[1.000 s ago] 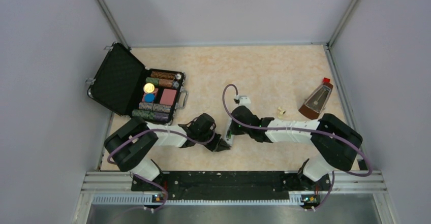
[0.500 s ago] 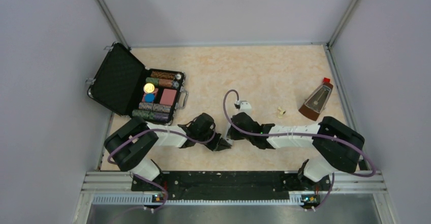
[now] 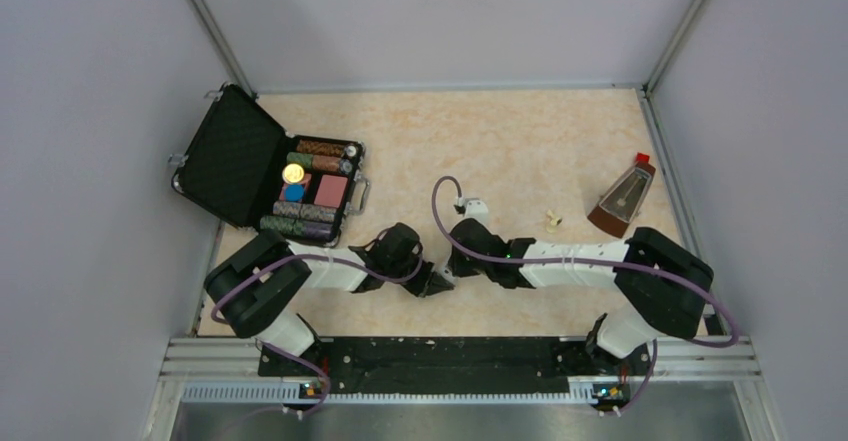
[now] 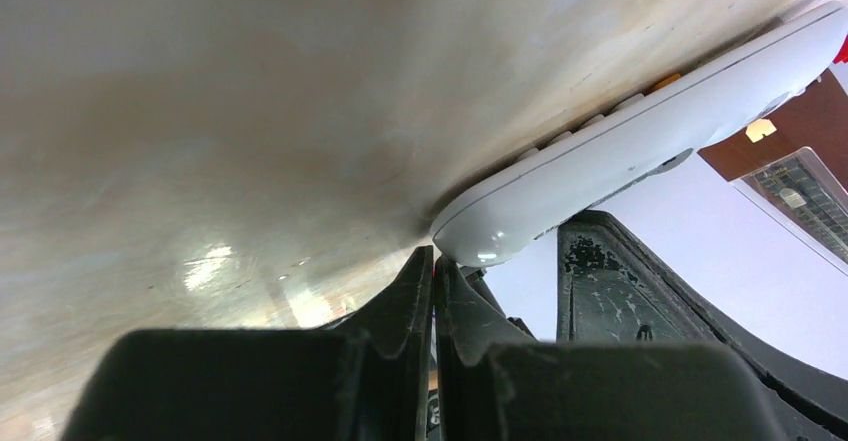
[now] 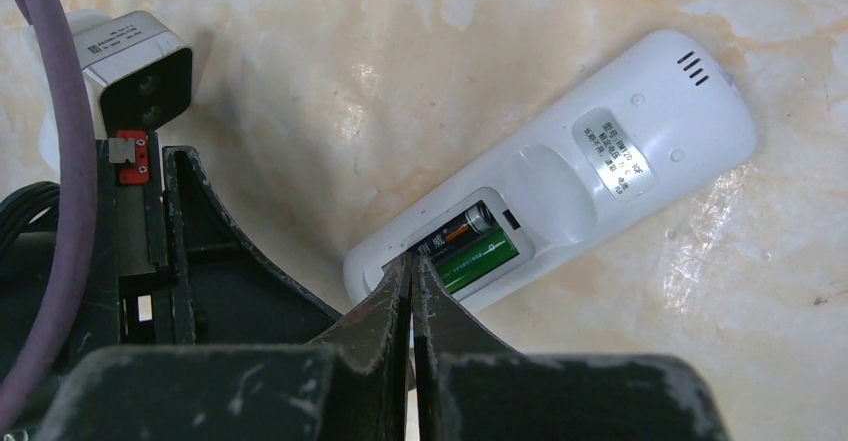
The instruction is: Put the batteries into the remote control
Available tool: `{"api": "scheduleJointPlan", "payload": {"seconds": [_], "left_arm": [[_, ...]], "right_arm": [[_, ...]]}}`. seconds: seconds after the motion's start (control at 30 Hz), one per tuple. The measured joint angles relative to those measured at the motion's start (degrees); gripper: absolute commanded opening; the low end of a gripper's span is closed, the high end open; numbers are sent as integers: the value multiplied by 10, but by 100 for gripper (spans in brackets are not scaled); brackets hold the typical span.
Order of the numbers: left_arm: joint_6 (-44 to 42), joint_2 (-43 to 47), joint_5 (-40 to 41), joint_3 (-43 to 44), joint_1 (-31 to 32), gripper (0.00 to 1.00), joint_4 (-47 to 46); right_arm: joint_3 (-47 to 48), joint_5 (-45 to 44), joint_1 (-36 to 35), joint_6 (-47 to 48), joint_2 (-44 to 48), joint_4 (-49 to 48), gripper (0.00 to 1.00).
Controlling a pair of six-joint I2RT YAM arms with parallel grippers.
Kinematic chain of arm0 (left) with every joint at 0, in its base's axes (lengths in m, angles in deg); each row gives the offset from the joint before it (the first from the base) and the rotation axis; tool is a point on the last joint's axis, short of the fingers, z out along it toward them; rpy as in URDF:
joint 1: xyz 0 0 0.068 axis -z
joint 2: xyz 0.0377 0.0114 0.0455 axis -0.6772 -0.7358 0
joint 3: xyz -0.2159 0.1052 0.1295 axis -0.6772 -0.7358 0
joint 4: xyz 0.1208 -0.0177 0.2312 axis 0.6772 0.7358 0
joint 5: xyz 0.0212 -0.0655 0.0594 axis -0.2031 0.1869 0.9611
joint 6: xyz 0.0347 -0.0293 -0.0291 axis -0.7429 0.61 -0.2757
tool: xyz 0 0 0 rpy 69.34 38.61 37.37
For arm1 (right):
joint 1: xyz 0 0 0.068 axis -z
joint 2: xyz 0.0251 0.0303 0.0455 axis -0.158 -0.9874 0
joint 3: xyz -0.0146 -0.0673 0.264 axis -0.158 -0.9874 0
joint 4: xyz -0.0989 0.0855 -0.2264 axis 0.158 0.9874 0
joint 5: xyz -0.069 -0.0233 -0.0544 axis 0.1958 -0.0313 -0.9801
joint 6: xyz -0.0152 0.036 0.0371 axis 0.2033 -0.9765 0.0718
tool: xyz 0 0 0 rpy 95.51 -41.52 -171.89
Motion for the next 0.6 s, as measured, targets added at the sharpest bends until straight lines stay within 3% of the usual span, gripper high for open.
{"api": "scheduleJointPlan", "payload": {"seconds": [0.37, 0.57, 0.6], "left_arm": [[-9, 10, 8, -5, -7, 8, 15], [-43, 54, 37, 9, -23, 13, 116], [-60, 63, 52, 22, -24, 14, 151]], "right_arm": [[35, 0, 0, -5, -22, 38, 0], [70, -3, 0, -6, -22, 101, 0], [79, -4, 0, -6, -21, 113, 5]]}}
